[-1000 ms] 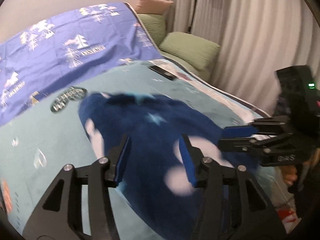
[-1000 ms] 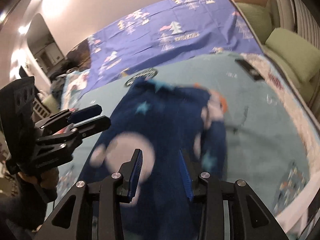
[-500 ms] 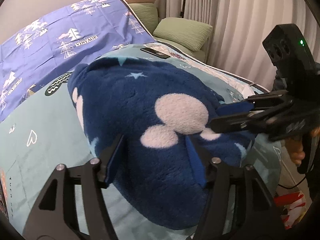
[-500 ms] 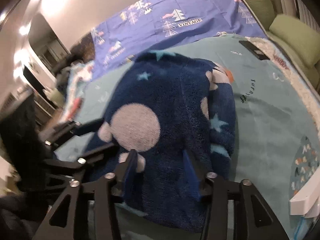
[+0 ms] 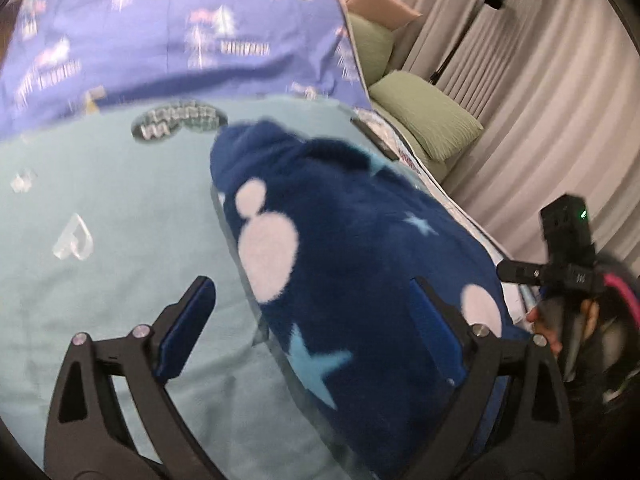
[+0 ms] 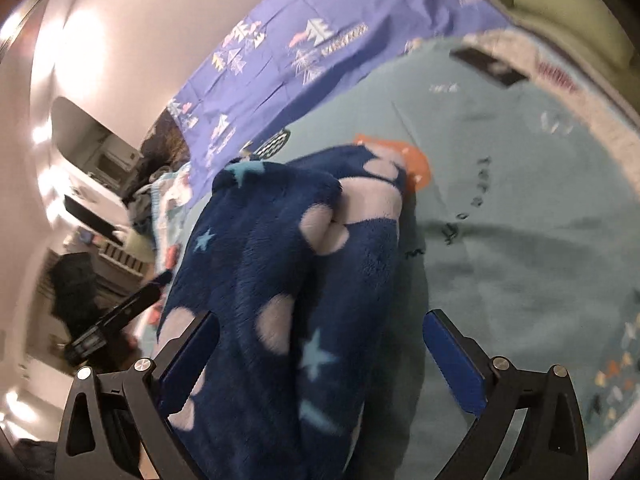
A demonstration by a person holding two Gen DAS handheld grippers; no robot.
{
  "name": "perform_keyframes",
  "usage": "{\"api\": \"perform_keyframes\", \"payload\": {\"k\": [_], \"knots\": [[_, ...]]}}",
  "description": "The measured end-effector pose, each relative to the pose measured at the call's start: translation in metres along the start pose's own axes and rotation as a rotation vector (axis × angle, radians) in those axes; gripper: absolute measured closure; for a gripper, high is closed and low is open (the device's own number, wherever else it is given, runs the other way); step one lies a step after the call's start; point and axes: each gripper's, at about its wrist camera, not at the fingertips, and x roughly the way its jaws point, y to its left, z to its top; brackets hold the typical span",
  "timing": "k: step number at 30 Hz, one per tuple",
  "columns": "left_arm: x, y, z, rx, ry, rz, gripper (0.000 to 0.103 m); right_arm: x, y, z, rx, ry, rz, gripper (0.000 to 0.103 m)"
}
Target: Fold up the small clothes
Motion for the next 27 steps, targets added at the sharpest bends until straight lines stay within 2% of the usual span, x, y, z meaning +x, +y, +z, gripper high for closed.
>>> {"api": "perform_keyframes", "payload": {"k": [2, 7, 11, 15, 21, 27], "knots": [[0.015, 0.008, 0.001, -0.029, 0.036, -0.049, 0.007, 0.013, -0.01, 0.005, 0.019, 0.046, 0.054, 0.0], [0.035, 0.018, 0.006, -0.074, 0.06, -0.136, 0.003, 0.041, -0.036, 0.018, 0.078, 0.133, 0.222, 0.0], [0.054, 0.027, 0.009, -0.111, 0.109, -0.213, 0.0, 0.051, -0.043, 0.028, 0.06, 0.147, 0.303, 0.0], [0.071, 0.033, 0.017, -0.138, 0.128, -0.276, 0.0, 0.066, -0.043, 0.043, 0.042, 0.17, 0.325, 0.0], [0.093, 0.028, 0.03, -0.122, 0.144, -0.304, 0.0, 0.082, -0.036, 0.063, -0.02, 0.213, 0.341, 0.0], [0.1, 0.03, 0.031, -0.106, 0.159, -0.335, 0.0, 0.09, -0.022, 0.066, -0.128, 0.213, 0.318, 0.0]]}}
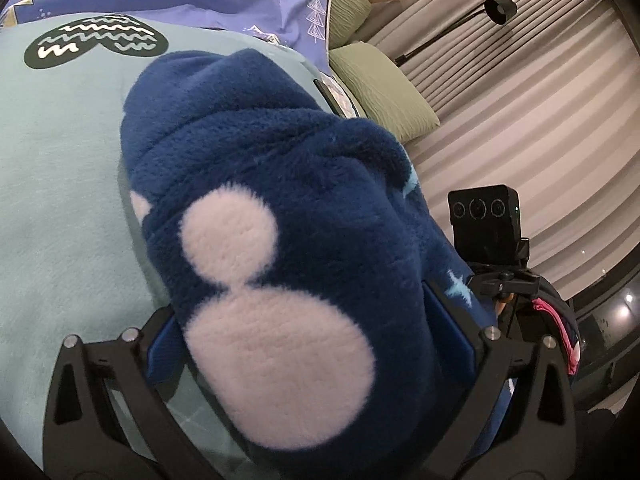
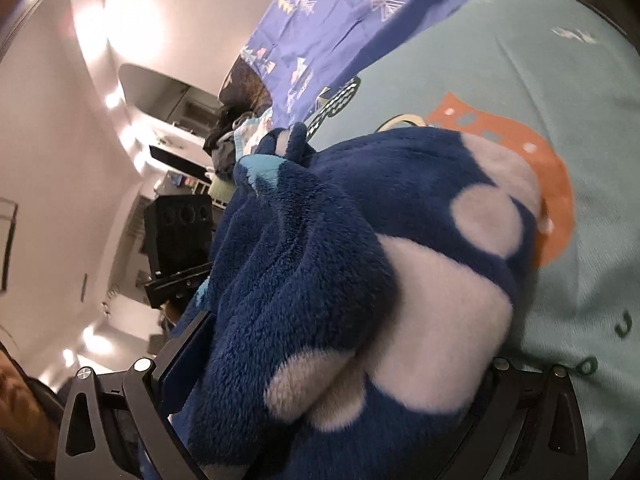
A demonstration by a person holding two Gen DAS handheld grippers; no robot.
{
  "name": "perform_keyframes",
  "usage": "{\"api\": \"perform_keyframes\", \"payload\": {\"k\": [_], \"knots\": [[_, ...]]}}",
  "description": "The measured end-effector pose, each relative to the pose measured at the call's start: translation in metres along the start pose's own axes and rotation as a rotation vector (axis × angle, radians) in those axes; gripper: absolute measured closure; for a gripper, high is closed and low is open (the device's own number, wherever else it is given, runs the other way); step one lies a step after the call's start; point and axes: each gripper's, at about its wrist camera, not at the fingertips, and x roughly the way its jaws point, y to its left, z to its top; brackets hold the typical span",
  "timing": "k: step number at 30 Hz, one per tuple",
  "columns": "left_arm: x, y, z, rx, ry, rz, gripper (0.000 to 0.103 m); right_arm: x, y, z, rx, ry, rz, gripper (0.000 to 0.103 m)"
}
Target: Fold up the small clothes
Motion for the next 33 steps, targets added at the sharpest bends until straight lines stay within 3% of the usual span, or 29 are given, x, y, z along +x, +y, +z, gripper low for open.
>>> {"api": "perform_keyframes", "payload": {"k": [5, 13, 18, 23, 26, 33], "knots": [[0.002, -0.001, -0.002, 0.024, 0.007, 0.003, 0.0, 0.005, 0.007, 0.0, -0.039, -0.02, -0.034, 0.001], [0.004, -0.007, 0.001, 0.075, 0.006, 0.027, 0.0, -0.003, 0.007, -0.006, -0.004, -0.081, -0.04, 0.03], [-0.011, -0.035, -0.005, 0.208, -0.076, 0.093, 0.019, -0.014, 0.024, -0.012, -0.039, -0.129, -0.106, 0.04], [-0.028, -0.059, -0.012, 0.293, -0.127, 0.152, 0.029, -0.023, 0.052, -0.02, -0.088, -0.169, -0.195, 0.043], [-0.035, -0.068, -0.012, 0.311, -0.145, 0.167, 0.036, -0.026, 0.074, -0.024, -0.122, -0.196, -0.265, 0.048], [-0.076, -0.103, -0.018, 0.344, -0.225, 0.184, 0.047, -0.049, 0.145, -0.047, -0.202, -0.352, -0.42, 0.055]]}}
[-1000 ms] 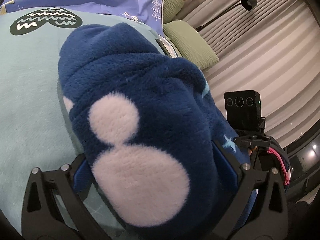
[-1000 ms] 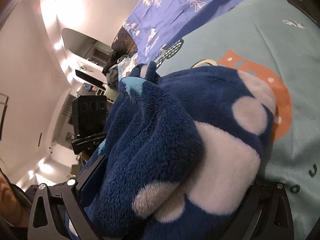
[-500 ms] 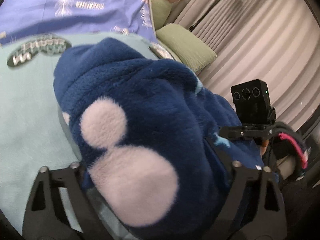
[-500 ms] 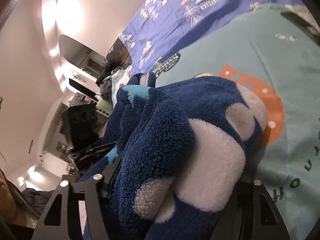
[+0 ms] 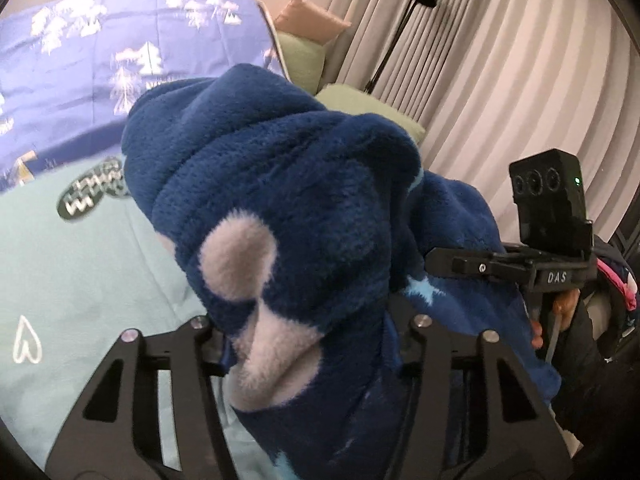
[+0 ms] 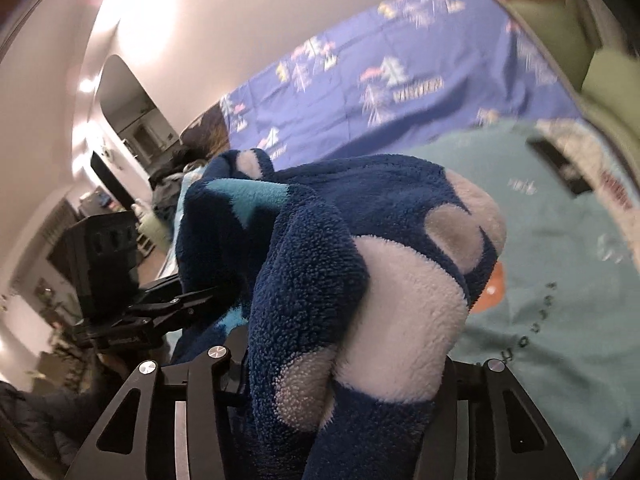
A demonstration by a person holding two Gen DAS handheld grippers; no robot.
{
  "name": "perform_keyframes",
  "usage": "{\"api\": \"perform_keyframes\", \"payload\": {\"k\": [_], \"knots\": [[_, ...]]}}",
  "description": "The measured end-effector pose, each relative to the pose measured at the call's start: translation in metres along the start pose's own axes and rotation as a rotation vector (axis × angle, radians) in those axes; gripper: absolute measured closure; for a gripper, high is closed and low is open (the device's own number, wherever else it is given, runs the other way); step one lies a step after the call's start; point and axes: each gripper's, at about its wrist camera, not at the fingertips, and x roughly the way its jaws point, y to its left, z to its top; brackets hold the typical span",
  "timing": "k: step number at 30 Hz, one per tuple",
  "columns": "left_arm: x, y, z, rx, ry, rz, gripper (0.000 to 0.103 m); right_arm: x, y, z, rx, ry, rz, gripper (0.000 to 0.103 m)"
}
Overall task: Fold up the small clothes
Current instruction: 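Lift the rolled bundle off the blanket with both grippers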
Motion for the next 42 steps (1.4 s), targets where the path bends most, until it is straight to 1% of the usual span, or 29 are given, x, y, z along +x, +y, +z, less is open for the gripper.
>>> {"api": "perform_keyframes", "payload": {"k": [3, 6, 10, 12, 15, 19, 21, 24, 28, 29, 32, 35, 37, 38, 40, 42], "knots": [[-0.025, -0.022, 0.012, 0.068, -0.068, 0.019, 0.048, -0.027, 0.019, 0.006, -0.043, -0.071, -0.025, 0.056], [-0.044, -0.047, 0.031, 0.146, -0.123, 0.043, 0.049, -0.052, 0.027, 0.02, -0.067, -0.135, -0.043, 0.057], [-0.052, -0.072, 0.064, 0.234, -0.171, 0.082, 0.049, -0.074, 0.036, 0.049, -0.098, -0.207, -0.075, 0.057], [-0.053, -0.077, 0.088, 0.254, -0.189, 0.091, 0.049, -0.082, 0.039, 0.069, -0.118, -0.242, -0.092, 0.057], [-0.053, -0.078, 0.124, 0.27, -0.215, 0.103, 0.049, -0.09, 0.039, 0.098, -0.125, -0.281, -0.095, 0.057], [-0.048, -0.079, 0.165, 0.307, -0.247, 0.152, 0.049, -0.088, 0.031, 0.136, -0.121, -0.306, -0.088, 0.058], [-0.039, -0.077, 0.188, 0.334, -0.235, 0.188, 0.049, -0.079, 0.024, 0.155, -0.105, -0.308, -0.085, 0.058], [-0.022, -0.07, 0.22, 0.346, -0.202, 0.232, 0.049, -0.063, 0.007, 0.18, -0.061, -0.307, -0.066, 0.058], [0.013, -0.047, 0.24, 0.324, -0.162, 0.272, 0.049, -0.029, -0.022, 0.203, -0.006, -0.277, -0.053, 0.057], [0.016, -0.046, 0.238, 0.319, -0.154, 0.274, 0.049, -0.021, -0.027, 0.206, -0.002, -0.269, -0.057, 0.057], [0.042, -0.023, 0.244, 0.279, -0.117, 0.269, 0.049, 0.012, -0.048, 0.209, 0.025, -0.239, -0.062, 0.057], [0.07, 0.004, 0.241, 0.247, -0.081, 0.268, 0.049, 0.042, -0.068, 0.209, 0.055, -0.205, -0.065, 0.058], [0.086, 0.013, 0.232, 0.217, -0.051, 0.268, 0.049, 0.068, -0.083, 0.21, 0.078, -0.17, -0.067, 0.057], [0.1, 0.028, 0.23, 0.195, -0.032, 0.27, 0.049, 0.084, -0.092, 0.211, 0.083, -0.149, -0.066, 0.057], [0.116, 0.043, 0.223, 0.163, -0.012, 0.273, 0.049, 0.111, -0.106, 0.213, 0.084, -0.119, -0.062, 0.057], [0.131, 0.067, 0.22, 0.121, 0.004, 0.282, 0.049, 0.136, -0.119, 0.216, 0.091, -0.098, -0.043, 0.058]]}}
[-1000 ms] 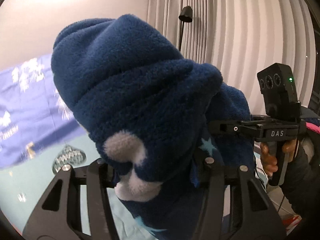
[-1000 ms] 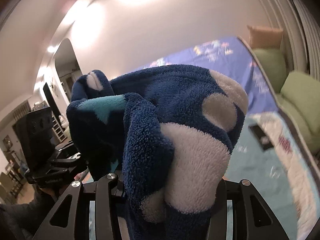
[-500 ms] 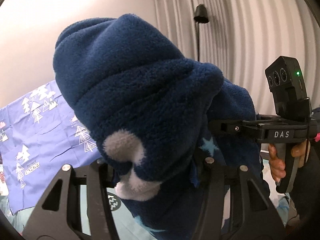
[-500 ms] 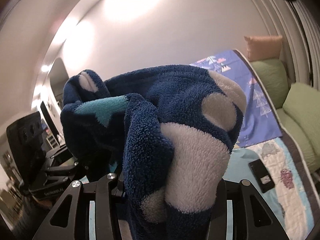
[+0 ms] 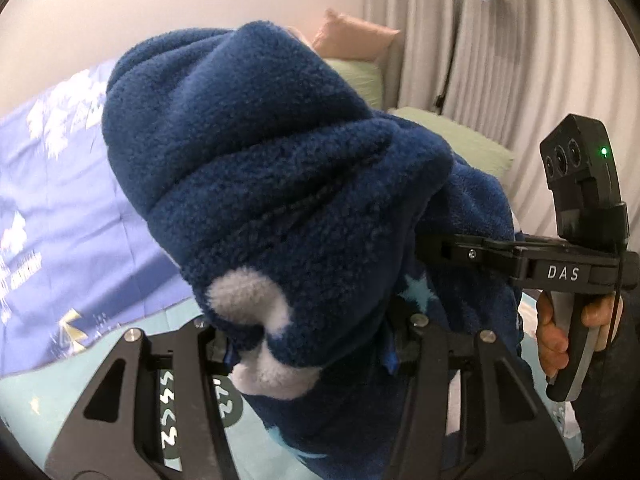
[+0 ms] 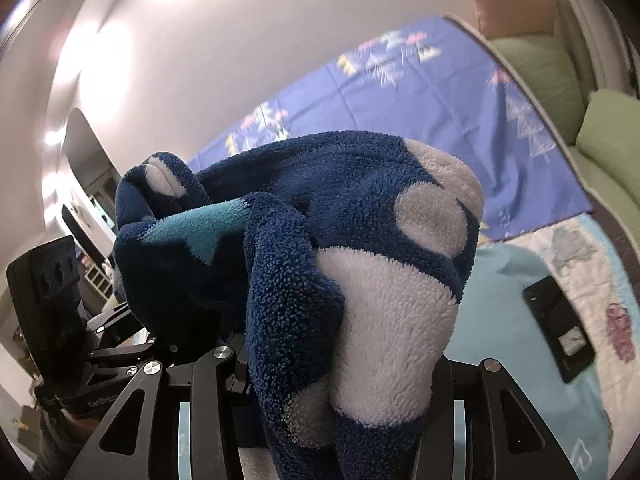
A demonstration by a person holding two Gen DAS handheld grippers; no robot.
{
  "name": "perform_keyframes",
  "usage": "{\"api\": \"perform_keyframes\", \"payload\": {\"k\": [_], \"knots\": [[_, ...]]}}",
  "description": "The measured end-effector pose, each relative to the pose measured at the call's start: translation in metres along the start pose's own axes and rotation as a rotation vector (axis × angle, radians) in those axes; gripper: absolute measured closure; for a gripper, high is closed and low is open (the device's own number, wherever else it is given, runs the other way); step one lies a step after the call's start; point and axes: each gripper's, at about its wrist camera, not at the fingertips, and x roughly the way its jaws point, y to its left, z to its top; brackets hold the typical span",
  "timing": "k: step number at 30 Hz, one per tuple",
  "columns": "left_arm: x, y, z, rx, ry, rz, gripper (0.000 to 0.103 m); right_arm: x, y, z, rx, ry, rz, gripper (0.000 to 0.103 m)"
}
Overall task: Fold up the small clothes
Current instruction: 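Lift the rolled bundle off the blanket with both grippers, then lower the bundle onto the blanket and open both grippers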
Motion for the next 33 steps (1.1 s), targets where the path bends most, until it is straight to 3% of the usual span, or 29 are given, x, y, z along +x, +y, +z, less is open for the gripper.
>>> {"api": "perform_keyframes", "payload": {"k": [5, 8, 12, 14, 17, 23, 27, 30, 33], "knots": [[0.042, 0.043, -0.009, -0.13, 0.027, 0.009, 0.049, 0.062, -0.024, 0.015, 0.007, 0.071, 0.058, 0.057], [0.07, 0.057, -0.031, -0.166, 0.063, 0.065, 0.048, 0.107, -0.036, 0.015, -0.008, 0.161, 0.017, 0.054], [0.113, 0.064, -0.061, -0.137, 0.133, 0.181, 0.042, 0.161, -0.059, 0.0, -0.002, 0.288, -0.077, 0.042], [0.12, 0.06, -0.076, -0.12, 0.093, 0.21, 0.039, 0.174, -0.079, -0.004, 0.084, 0.33, -0.043, 0.039], [0.122, 0.075, -0.086, -0.214, 0.062, 0.155, 0.033, 0.174, -0.094, -0.007, 0.15, 0.339, -0.004, 0.031], [0.123, 0.074, -0.095, -0.226, 0.042, 0.15, 0.03, 0.169, -0.096, -0.009, 0.169, 0.344, -0.011, 0.024], [0.122, 0.076, -0.087, -0.251, 0.036, 0.172, 0.021, 0.147, -0.086, -0.004, 0.165, 0.325, -0.115, 0.018], [0.102, 0.076, -0.083, -0.277, -0.013, 0.196, 0.021, 0.105, -0.067, -0.002, 0.099, 0.285, -0.213, 0.018], [0.073, 0.067, -0.077, -0.258, -0.056, 0.17, 0.021, 0.049, -0.04, -0.007, -0.006, 0.209, -0.344, 0.018]]}}
